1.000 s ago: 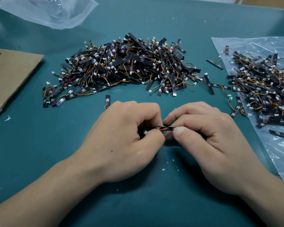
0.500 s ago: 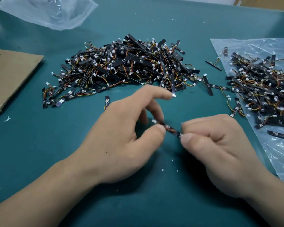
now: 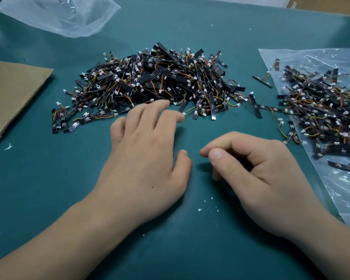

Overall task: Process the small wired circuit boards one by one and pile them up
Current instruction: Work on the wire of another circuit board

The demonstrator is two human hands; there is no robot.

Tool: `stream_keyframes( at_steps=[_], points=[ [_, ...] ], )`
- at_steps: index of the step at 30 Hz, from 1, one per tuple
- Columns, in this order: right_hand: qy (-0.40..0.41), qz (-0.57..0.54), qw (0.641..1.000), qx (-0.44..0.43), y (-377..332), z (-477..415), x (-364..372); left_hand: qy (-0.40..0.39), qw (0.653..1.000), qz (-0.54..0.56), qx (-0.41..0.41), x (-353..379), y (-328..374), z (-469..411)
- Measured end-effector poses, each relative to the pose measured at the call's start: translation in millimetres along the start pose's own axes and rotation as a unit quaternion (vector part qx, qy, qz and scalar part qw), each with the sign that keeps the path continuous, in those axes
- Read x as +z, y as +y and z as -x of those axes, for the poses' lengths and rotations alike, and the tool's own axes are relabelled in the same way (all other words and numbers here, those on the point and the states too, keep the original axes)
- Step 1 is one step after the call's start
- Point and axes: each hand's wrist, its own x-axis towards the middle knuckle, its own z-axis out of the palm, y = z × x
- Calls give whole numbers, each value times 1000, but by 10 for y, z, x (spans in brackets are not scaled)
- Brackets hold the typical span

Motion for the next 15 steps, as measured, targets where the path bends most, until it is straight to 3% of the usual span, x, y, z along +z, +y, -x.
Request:
stream_keyframes(
  at_steps=[6, 9, 11, 15],
  points=[
    [-1, 8, 1000, 8, -17, 3, -10, 28, 997, 66, 11, 8, -11, -20],
    [-3, 8, 1000, 11, -18, 4, -6, 78, 996, 36, -32, 0, -14, -27],
    [-7, 11, 1000, 12, -15, 6, -9, 58, 997, 35, -41, 13, -23, -30],
    [-7, 11, 1000, 12, -18, 3, -11, 70, 981, 175, -47, 5, -7, -43]
  ],
)
